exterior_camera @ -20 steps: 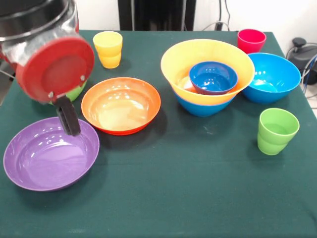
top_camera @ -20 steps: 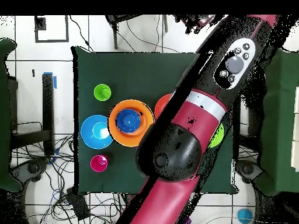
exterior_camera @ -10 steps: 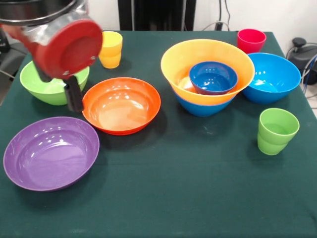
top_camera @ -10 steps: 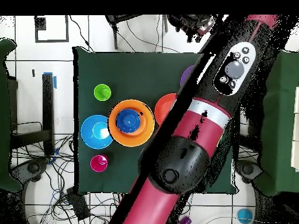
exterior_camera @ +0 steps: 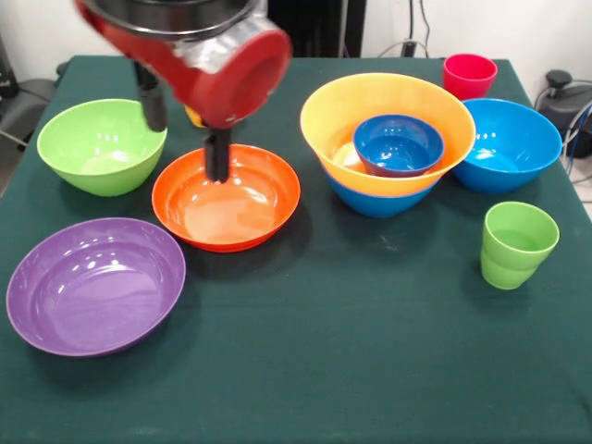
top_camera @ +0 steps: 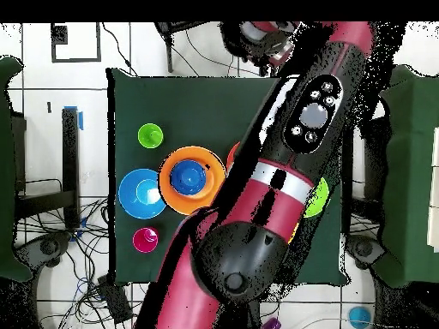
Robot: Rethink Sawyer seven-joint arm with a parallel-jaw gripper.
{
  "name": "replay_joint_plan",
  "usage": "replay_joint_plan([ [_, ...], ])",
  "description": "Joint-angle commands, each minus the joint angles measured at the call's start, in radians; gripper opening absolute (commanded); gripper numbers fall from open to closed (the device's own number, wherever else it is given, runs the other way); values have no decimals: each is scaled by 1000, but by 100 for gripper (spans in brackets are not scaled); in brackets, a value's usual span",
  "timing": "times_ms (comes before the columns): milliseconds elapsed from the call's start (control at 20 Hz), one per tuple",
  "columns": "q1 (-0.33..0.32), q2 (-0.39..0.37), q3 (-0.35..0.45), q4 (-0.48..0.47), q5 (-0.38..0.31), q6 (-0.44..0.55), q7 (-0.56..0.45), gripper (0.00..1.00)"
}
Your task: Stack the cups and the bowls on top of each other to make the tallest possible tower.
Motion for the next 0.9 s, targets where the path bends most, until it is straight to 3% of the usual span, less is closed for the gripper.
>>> replay_joint_plan([
  [50,101,-86,338,259,-254,-18,-346,100],
  [350,115,-133,434,326,-348,-47,-363,100],
  [900,49,-111,514,236,-425,-52,-352,100],
])
